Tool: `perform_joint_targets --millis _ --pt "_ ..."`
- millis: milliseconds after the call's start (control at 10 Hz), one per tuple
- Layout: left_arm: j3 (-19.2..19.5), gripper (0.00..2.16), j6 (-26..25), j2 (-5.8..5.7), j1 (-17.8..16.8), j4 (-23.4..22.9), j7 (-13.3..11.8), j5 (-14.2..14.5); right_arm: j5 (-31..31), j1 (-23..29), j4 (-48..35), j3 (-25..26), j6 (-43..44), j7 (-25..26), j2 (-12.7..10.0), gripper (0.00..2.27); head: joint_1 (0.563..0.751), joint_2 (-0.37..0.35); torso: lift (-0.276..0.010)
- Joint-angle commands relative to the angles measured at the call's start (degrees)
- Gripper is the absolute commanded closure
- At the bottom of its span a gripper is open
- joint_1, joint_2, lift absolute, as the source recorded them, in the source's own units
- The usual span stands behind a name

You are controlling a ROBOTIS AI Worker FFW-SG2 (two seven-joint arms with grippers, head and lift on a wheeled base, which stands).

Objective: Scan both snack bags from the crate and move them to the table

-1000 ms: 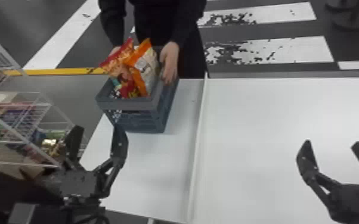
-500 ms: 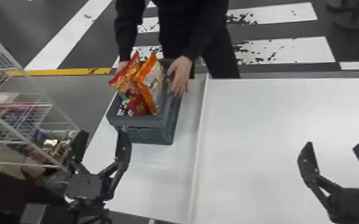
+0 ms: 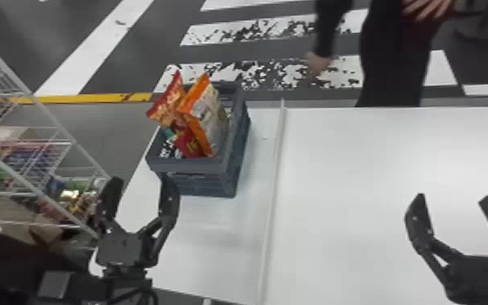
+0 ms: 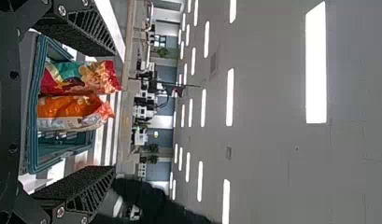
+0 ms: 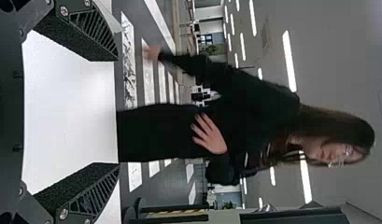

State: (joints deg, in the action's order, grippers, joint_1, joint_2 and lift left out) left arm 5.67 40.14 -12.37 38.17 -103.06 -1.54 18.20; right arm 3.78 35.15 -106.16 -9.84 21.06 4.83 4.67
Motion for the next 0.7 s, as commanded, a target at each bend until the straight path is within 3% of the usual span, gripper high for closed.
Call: perform_joint_targets --millis 0,100,300,600 --pt "-0.05 0.13 -1.25 -0.11 -1.52 0.58 0.31 0.60 0.00 -0.35 0.16 0.00 0.07 0.00 0.07 0.12 0.695 0.259 -0.087" --pt "-0.05 0.13 -2.13 -0.47 -2.75 0.67 0.13 2.10 0.00 -0.61 0.16 0.00 -0.28 0.00 0.07 0.12 0.695 0.261 -0.087" --pt "0.30 0.14 -10.39 -0.90 -6.70 0.32 -0.22 4.74 -0.09 -1.31 0.16 0.09 -1.16 -0.09 0.07 0.12 0.695 0.262 -0.087" --pt "1.45 0.15 -29.37 -0.90 -12.33 -3.46 0.57 5.09 -0.53 -2.37 0.25 0.00 -2.57 -0.09 0.07 0.12 0.695 0.249 -0.087"
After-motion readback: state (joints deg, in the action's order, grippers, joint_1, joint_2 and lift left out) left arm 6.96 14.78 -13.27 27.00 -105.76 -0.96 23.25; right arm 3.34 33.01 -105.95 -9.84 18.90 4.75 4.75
